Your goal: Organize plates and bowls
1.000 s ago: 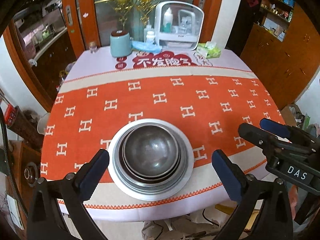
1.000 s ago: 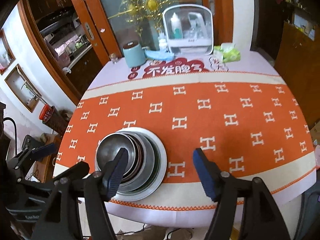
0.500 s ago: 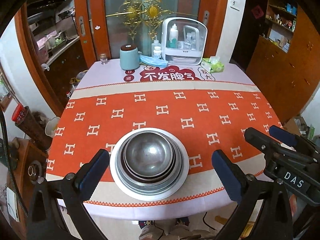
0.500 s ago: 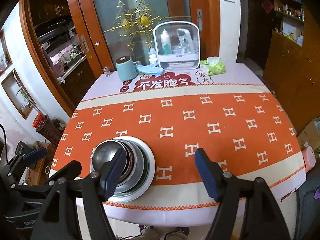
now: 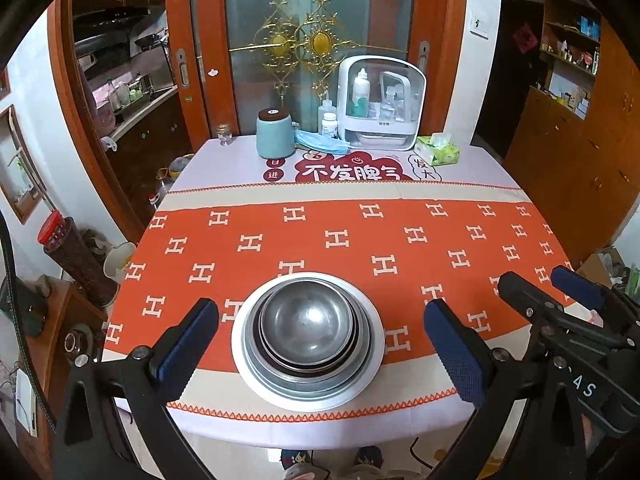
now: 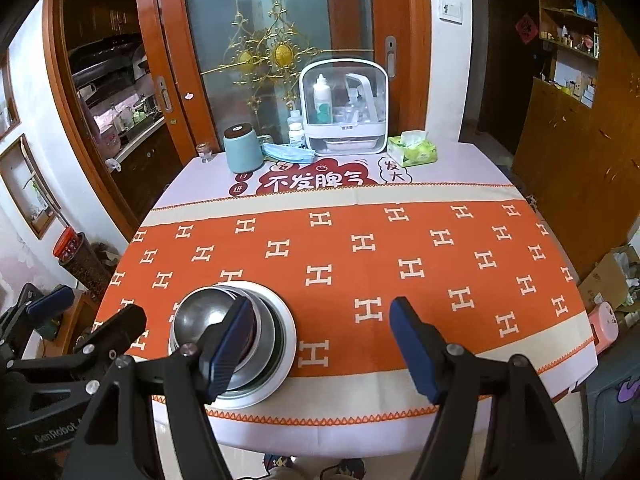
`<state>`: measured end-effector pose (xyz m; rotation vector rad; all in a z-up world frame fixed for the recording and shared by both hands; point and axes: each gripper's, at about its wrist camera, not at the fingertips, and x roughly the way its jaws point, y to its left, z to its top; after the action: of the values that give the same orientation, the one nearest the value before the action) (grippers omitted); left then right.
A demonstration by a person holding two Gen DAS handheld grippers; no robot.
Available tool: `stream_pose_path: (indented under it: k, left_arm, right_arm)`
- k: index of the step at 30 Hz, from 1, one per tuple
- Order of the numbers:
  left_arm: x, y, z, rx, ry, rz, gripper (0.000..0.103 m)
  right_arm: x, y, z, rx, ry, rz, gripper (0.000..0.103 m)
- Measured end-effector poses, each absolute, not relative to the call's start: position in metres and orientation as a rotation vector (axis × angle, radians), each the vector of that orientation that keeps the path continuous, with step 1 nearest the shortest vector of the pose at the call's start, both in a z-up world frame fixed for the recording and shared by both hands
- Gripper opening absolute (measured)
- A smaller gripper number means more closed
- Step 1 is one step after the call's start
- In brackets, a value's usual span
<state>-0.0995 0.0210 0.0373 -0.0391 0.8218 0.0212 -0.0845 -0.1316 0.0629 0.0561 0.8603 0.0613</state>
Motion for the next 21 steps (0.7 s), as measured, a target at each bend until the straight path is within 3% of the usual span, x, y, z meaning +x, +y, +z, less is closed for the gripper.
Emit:
stream_pose_path:
  k: [21]
  left_arm:
    - [-0.0957,0.0219,0.037,-0.041,0.816,0.041,0.102]
  right_arm:
    - [-0.0816,-0.1269,0.0676,0.035,0.839,0.047,0.072]
